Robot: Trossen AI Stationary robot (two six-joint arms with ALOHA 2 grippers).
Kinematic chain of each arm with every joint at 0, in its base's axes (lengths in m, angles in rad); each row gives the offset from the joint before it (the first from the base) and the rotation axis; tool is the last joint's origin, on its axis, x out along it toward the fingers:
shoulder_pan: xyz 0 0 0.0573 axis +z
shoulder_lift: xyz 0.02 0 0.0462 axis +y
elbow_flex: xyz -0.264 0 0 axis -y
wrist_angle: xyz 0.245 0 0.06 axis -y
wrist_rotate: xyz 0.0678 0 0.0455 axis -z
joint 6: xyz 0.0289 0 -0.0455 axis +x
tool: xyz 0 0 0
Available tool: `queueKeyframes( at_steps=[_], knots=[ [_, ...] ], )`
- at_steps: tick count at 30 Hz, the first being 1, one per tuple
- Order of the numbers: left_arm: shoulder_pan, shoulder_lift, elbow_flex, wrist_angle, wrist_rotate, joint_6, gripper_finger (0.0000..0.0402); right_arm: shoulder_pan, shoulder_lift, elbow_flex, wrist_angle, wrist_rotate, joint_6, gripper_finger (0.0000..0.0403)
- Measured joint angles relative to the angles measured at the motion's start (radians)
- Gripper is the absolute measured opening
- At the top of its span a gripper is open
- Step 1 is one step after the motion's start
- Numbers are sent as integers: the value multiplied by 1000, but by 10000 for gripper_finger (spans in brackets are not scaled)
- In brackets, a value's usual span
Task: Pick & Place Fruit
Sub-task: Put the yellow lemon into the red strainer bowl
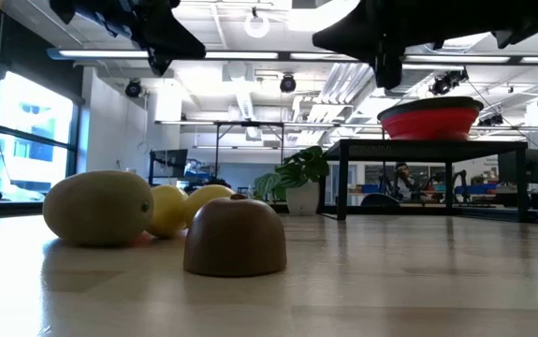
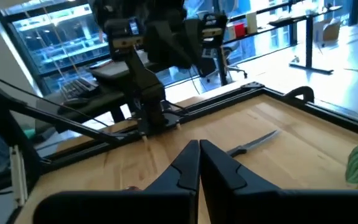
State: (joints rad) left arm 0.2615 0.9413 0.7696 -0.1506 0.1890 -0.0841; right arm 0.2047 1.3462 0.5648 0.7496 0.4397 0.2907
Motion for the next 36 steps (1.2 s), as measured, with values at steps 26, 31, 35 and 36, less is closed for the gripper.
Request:
queueKeyframes(
  at_steps=[26,31,35,36],
  knots=[
    [0,-23,0,-1,29,-3,54,24,113,0,235,-37,-137,3],
    [0,-28,0,-1,41,57,54,16,113,0,235,-37,-133,3],
    [-2,-77,-1,-12,79,105,54,16,113,0,267,-38,-131,3],
    [-8,-101,-6,-19,78,115,54,18,113,0,279,-38,-131,3]
  ],
)
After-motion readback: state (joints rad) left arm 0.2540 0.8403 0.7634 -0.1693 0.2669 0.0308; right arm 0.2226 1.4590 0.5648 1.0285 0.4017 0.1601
